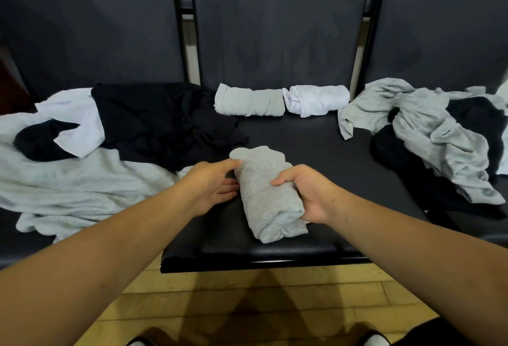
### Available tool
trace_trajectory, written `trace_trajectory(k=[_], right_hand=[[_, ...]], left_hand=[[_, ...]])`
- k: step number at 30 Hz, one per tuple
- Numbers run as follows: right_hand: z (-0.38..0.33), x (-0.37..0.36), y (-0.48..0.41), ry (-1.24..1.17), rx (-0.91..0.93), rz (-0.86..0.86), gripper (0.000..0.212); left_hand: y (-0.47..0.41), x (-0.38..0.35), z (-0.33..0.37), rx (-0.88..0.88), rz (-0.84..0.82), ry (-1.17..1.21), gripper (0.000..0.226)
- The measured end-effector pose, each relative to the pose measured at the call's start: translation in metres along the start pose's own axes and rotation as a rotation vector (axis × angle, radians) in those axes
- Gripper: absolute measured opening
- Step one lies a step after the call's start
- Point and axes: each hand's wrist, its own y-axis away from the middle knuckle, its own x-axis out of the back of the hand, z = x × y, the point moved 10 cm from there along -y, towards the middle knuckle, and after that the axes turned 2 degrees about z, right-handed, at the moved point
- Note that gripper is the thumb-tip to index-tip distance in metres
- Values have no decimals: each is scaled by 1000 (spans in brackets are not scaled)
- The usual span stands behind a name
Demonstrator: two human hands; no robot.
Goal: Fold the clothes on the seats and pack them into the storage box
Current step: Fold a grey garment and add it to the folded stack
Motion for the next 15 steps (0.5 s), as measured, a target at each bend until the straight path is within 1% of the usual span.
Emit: trace_trajectory(k=[3,4,6,8,11,13,15], right_hand=[[-3,-15,5,-79,0,-154,52],[-5,-22,7,-99,8,-198,52],[-5,-33,8,-135,17,-264,55],[-5,-39,8,-146,20,-291,53],[-6,-44,10,-97,27,-296,46],[-8,-42,9,-39,36,-277,44],[-8,-35,4,52,49,-229,49]], left_hand=[[9,-22,-3,69,-184,100,51],[11,-28,-5,84,-223,148,50],[12,-33,-5,98,-249,228,49],[13,-34,-2,95,-243,287,47],[11,-28,6,29,-172,362,38],[9,-23,13,-32,-120,413,30],[9,-14,22,-79,-70,480,25]])
